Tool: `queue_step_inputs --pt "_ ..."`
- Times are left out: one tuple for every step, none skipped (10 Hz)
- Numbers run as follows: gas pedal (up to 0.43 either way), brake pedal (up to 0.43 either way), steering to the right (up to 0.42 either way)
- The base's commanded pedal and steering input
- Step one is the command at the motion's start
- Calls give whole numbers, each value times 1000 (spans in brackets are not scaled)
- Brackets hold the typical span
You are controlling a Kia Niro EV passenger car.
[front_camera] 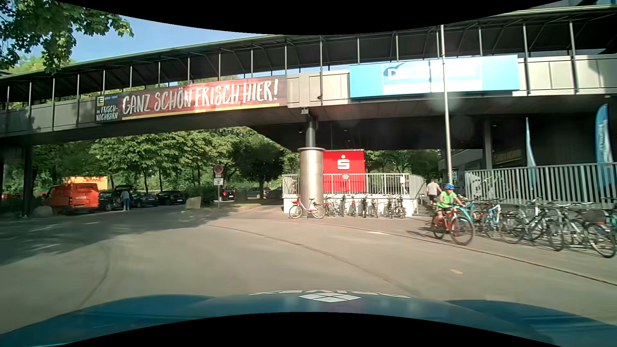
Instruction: Follow the waypoints while adhering to traffic rules and regulations
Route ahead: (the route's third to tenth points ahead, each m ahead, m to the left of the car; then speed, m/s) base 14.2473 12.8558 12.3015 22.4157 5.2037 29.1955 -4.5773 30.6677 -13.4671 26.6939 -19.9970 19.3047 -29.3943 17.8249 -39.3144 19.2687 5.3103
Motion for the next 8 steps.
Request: queue_step_inputs --pt "118 0 -289" --pt "118 0 -289" --pt "118 0 -289" --pt "118 0 -289" --pt "118 0 -289" --pt "118 0 -289" --pt "118 0 -289" --pt "118 0 -289"
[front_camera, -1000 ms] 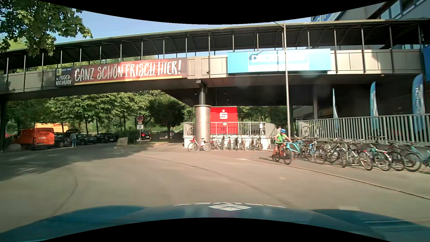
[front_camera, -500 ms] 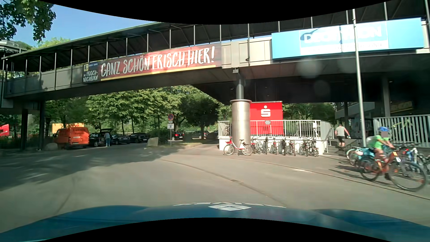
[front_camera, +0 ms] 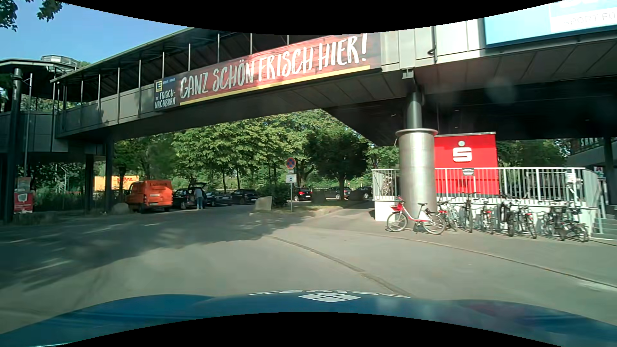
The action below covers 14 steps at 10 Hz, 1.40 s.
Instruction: Follow the waypoints while adhering to traffic rules and regulations
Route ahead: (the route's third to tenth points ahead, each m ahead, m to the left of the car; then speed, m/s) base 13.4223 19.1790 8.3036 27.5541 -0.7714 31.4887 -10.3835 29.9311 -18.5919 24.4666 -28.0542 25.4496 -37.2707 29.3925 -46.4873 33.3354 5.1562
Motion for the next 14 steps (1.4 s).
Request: queue_step_inputs --pt "118 0 -289" --pt "118 0 -289" --pt "118 0 -289" --pt "118 0 -289" --pt "118 0 -289" --pt "130 0 -289" --pt "130 0 -289" --pt "130 0 -290" --pt "130 0 -295" --pt "130 0 -305" --pt "130 0 -313" --pt "138 0 -318" --pt "138 0 -318" --pt "150 0 -317"
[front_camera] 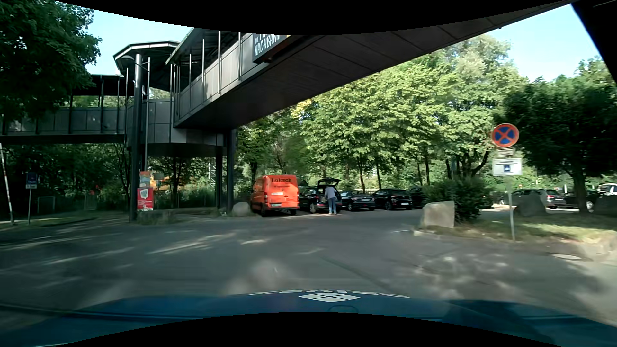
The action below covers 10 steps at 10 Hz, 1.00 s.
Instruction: Follow the waypoints while adhering to traffic rules and regulations
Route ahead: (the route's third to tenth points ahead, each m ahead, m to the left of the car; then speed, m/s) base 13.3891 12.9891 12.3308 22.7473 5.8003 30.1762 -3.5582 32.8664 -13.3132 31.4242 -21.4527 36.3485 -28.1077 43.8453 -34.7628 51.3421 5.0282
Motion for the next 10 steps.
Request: queue_step_inputs --pt "150 0 -317" --pt "150 0 -317" --pt "150 0 -317" --pt "150 0 -317" --pt "150 0 -317" --pt "150 0 -320" --pt "150 0 -325" --pt "150 0 -327" --pt "150 0 -329" --pt "150 0 -335"
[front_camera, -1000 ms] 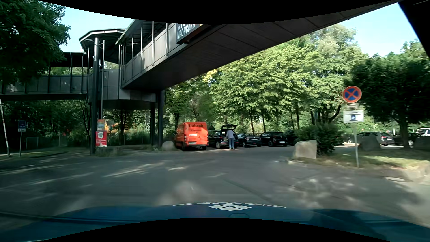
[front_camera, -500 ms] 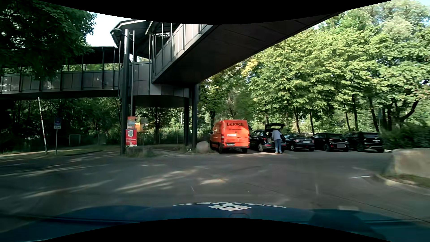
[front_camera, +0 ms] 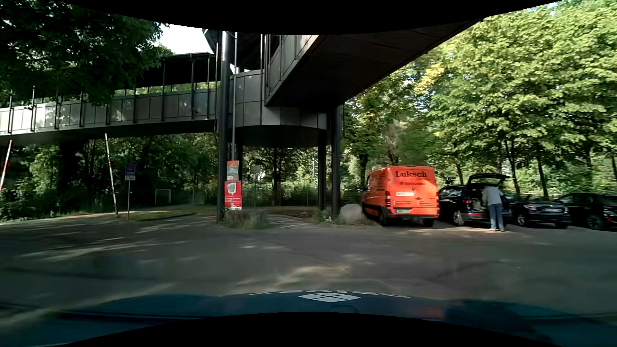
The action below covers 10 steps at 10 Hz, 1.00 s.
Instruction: Follow the waypoints while adhering to traffic rules and regulations
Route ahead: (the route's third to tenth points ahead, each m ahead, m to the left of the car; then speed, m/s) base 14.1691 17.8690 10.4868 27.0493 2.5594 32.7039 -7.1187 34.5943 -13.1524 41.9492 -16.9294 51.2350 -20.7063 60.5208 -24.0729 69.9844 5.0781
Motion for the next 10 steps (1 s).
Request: queue_step_inputs --pt "150 0 -341" --pt "150 0 -343" --pt "150 0 -342" --pt "150 0 -342" --pt "138 0 -339" --pt "138 0 -336" --pt "138 0 -333" --pt "138 0 -332" --pt "138 0 -332" --pt "138 0 -333"
